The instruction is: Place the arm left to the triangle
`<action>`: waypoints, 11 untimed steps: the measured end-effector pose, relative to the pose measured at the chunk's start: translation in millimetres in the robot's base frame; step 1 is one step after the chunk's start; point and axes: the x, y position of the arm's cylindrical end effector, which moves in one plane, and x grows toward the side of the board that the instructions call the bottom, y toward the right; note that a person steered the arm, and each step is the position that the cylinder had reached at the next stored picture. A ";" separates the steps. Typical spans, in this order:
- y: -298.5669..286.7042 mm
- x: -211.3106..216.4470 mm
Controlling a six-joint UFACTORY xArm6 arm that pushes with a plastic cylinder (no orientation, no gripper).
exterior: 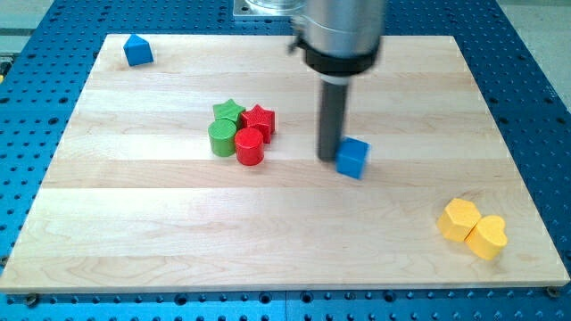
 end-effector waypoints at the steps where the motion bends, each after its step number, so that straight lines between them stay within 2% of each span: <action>1: 28.4 39.8; 2: 30.2 34.1; 3: 96.3 34.1; 4: 48.5 30.3; 5: -69.8 53.3; 6: -227.9 47.1; 7: -346.8 -50.5; 8: -390.9 -123.4; 9: -391.3 -127.7; 10: -391.3 -224.7; 11: -380.5 -255.7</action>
